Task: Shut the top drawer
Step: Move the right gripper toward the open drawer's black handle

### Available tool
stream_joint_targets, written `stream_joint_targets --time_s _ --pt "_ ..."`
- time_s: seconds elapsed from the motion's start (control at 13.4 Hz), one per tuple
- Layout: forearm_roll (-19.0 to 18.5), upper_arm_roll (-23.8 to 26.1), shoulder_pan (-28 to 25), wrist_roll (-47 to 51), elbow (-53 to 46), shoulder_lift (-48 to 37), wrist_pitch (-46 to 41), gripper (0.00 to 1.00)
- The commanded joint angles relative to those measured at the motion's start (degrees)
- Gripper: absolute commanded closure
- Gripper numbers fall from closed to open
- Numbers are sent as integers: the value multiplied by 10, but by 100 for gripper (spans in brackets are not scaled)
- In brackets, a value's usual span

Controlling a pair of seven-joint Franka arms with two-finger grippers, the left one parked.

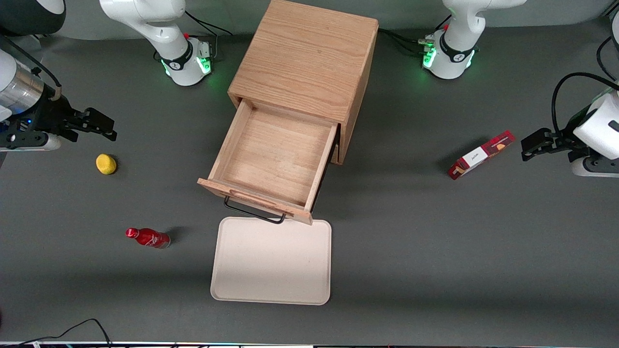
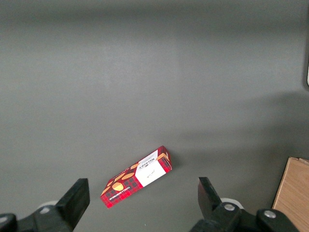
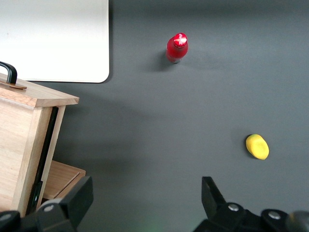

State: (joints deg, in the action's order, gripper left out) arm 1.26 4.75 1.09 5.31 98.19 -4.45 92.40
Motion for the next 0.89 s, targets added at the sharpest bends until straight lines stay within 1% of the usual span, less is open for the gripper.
stream_joint_targets --time_s 0.0,0.22,0.52,0.67,0.82 --pt "-6 0 1 8 -8 5 2 0" --pt "-8 1 1 6 -21 19 3 0" --pt "-6 9 -5 -39 -131 112 2 0" --pt "-6 38 -1 -71 -206 179 -2 0" --pt "-6 67 3 -76 -278 246 -5 0"
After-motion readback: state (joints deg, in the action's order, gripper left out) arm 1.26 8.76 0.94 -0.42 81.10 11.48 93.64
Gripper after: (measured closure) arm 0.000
